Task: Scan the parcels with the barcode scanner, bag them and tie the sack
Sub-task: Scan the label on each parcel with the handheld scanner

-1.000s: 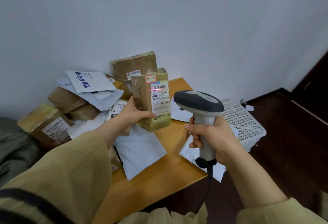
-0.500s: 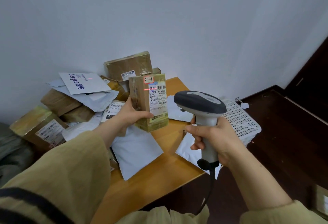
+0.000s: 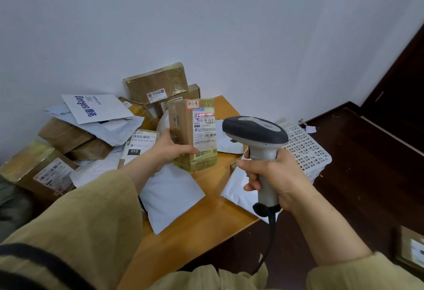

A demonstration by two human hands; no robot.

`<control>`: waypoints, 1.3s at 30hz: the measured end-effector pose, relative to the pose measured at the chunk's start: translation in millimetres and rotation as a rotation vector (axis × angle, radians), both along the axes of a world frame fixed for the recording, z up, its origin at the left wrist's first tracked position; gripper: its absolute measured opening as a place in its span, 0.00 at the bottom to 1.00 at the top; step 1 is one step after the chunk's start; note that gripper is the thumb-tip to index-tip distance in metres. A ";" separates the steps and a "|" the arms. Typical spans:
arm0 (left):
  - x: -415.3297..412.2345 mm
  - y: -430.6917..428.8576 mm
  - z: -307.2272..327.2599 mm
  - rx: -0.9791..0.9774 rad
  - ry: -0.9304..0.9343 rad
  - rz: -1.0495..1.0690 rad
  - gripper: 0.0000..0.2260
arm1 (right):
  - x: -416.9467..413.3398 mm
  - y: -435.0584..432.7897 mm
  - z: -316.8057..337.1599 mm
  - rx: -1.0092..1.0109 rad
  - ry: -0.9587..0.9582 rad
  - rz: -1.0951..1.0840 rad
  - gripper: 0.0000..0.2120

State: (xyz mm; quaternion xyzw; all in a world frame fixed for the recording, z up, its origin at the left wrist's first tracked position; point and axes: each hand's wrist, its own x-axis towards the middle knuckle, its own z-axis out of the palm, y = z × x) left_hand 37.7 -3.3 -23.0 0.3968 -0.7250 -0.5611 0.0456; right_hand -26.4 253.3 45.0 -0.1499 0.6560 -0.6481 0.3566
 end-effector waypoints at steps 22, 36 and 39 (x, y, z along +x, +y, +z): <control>-55.1 22.6 -73.2 0.345 -0.316 -0.048 0.13 | -71.7 27.1 -150.0 0.427 -0.190 -0.316 0.13; -214.1 32.0 -81.5 -0.638 -0.377 -0.464 0.15 | -87.2 36.4 -145.7 0.458 -0.009 -0.243 0.16; -254.1 36.8 -106.1 -0.696 -0.620 -0.637 0.21 | -91.7 41.0 -155.3 0.483 -0.056 -0.205 0.15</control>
